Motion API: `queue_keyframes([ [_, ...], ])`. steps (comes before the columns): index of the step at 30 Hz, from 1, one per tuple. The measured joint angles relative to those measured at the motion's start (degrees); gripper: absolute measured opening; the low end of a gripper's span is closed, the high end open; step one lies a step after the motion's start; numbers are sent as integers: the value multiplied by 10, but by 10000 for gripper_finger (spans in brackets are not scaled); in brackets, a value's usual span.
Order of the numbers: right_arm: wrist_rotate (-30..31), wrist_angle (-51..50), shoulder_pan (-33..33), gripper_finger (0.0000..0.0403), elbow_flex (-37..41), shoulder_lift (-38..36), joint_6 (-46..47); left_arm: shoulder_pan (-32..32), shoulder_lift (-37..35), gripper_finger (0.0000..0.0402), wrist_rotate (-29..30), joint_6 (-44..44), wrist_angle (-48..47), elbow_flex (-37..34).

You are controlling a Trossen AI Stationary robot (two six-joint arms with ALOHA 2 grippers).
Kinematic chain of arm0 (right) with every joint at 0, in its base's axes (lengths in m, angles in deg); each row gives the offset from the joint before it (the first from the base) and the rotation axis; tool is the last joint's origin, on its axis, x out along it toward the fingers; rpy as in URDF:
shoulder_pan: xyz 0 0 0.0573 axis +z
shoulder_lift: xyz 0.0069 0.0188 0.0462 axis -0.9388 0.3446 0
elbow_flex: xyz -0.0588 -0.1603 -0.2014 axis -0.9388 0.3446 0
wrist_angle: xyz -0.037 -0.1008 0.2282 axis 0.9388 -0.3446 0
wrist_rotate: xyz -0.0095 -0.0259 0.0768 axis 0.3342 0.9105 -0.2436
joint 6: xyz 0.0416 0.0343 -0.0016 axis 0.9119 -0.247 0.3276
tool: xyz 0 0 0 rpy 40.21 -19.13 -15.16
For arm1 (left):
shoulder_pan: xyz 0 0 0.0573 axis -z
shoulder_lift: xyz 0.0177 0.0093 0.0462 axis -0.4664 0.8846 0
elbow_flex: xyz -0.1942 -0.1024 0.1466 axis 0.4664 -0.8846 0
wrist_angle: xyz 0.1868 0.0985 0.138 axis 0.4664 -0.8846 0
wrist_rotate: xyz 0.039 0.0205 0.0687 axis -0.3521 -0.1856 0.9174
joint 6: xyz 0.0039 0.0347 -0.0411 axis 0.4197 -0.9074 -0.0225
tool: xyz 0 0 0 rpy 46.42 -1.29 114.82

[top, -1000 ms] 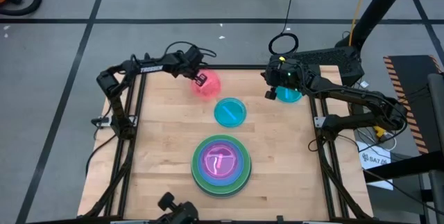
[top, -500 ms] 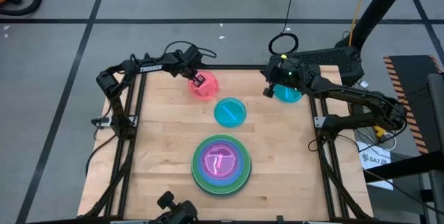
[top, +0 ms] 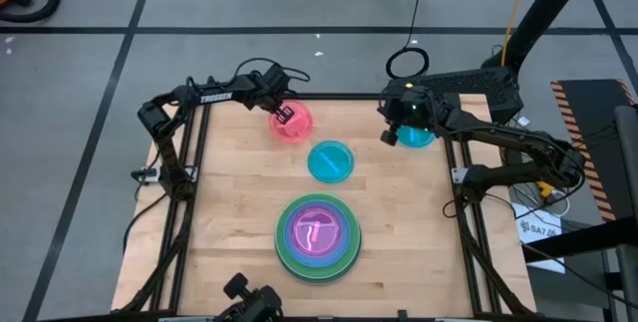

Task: Stack plastic plates
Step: Stack the small pink plate on top of the bottom small pink plate

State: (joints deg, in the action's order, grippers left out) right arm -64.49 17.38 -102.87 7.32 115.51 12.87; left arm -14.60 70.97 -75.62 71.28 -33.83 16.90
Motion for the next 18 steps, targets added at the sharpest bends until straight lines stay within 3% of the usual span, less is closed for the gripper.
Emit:
queue_keyframes([
  [7, 0, -1, 0, 4, 0, 0, -3, -12, 0, 57, 0, -1, 0, 0],
  [13, 0, 0, 0, 4, 0, 0, -3, -18, 0, 66, 0, -17, -1, 0],
  [18, 0, 2, 0, 4, 0, 0, -1, -24, 0, 67, -61, -47, -30, 0],
])
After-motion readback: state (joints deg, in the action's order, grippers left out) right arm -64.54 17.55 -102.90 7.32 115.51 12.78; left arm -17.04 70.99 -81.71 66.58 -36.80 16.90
